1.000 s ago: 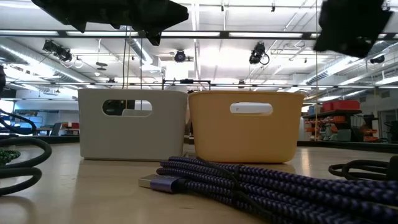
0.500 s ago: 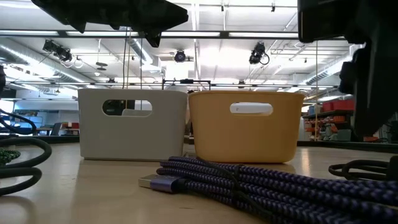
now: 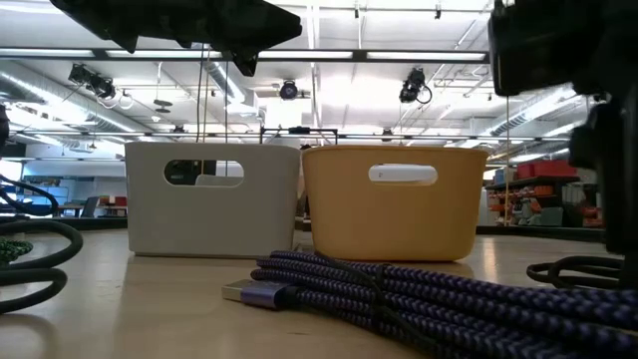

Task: Pick & Place USB Port
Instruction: Put the black charger cable into the gray bin

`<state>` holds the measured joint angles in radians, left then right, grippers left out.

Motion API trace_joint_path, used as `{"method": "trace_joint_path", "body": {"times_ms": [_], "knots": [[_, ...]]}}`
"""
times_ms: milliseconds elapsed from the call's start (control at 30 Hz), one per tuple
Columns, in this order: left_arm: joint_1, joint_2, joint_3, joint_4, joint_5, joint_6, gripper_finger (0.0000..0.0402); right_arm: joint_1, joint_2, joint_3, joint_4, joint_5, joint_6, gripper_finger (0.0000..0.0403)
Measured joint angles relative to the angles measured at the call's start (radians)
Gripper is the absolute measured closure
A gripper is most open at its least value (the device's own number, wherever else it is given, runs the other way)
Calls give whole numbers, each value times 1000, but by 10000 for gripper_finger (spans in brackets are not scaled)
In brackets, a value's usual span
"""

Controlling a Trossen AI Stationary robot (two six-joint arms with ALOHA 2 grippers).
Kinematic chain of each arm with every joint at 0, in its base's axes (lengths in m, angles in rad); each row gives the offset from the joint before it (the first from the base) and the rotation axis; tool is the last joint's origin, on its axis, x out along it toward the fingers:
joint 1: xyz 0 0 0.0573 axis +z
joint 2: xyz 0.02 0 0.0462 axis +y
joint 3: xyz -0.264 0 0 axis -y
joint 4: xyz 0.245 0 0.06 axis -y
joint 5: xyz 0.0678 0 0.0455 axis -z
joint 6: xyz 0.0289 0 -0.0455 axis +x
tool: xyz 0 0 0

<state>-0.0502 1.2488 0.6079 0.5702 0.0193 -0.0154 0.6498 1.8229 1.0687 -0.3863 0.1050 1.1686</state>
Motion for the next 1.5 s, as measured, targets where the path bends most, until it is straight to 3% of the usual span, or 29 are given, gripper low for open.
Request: {"method": "trace_joint_path", "body": {"times_ms": [200, 833, 1233, 1500], "knots": [[0, 0, 0, -1, 0, 0, 333, 0, 51, 0, 64, -32, -16, 230], [0, 0, 0, 0, -3, 0, 333, -52, 51, 0, 98, -70, -93, 230], [0, 0, 0, 0, -19, 0, 333, -62, 51, 0, 192, -165, -122, 230], [0, 0, 0, 0, -19, 0, 333, -18, 50, 0, 230, -121, -74, 230]]}}
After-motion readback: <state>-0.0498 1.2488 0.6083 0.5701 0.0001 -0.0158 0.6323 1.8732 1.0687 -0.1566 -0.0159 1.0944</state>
